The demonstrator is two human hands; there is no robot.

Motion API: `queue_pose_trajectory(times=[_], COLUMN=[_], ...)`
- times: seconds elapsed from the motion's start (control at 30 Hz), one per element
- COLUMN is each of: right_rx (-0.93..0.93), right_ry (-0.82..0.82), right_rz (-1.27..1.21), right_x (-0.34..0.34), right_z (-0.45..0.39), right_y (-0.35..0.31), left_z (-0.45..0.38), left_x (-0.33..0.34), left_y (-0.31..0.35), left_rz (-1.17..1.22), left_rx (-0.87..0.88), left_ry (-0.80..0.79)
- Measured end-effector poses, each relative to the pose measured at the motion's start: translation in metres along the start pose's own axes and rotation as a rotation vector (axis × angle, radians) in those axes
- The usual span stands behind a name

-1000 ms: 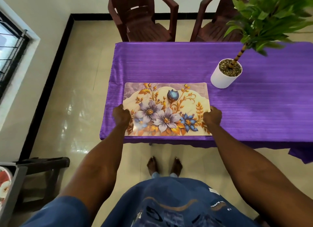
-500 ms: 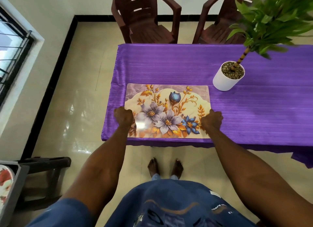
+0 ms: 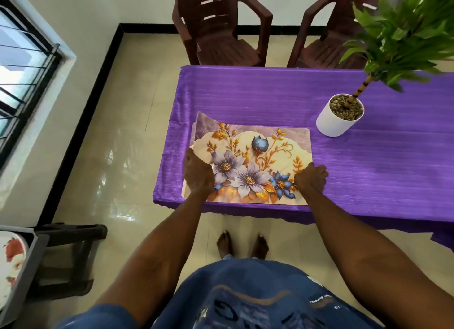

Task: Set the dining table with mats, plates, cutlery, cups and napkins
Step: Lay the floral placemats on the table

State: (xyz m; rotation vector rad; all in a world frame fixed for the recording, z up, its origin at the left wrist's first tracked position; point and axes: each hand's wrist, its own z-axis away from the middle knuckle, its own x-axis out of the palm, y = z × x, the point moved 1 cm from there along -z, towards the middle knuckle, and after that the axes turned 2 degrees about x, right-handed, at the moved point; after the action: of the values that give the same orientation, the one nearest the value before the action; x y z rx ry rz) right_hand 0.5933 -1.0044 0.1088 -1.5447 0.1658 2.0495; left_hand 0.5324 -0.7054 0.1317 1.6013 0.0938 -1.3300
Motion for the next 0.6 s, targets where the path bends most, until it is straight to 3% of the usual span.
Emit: queue_pose_trajectory(times=[0.1,0.27,0.47,0.6], right_rx=[0.006,0.009,0.036,0.057], right_ry=[-0.002,0.003,0.004,-0.012], right_rz=[-0.009,-0.031,-0.041,-0.101], right_x=[-0.001,-0.001,-0.003,-0.005], right_z=[0.001,0.002,0.003,0.003], right_y=[-0.001,-0.003,-0.002,-0.001], left_z=[0.006,-0.014,-0.049,-0.055], left_x=[-0.003,-0.018,-0.035,-0.035], left_y=[0.002,-0.003,-0.021,-0.032], left_rz=[-0.022,0.115,0.379,0.5], left_rx=[0.056,-0.062,-0.057,-0.119], left_ry=[-0.022,-0.073,-0.311,-0.384])
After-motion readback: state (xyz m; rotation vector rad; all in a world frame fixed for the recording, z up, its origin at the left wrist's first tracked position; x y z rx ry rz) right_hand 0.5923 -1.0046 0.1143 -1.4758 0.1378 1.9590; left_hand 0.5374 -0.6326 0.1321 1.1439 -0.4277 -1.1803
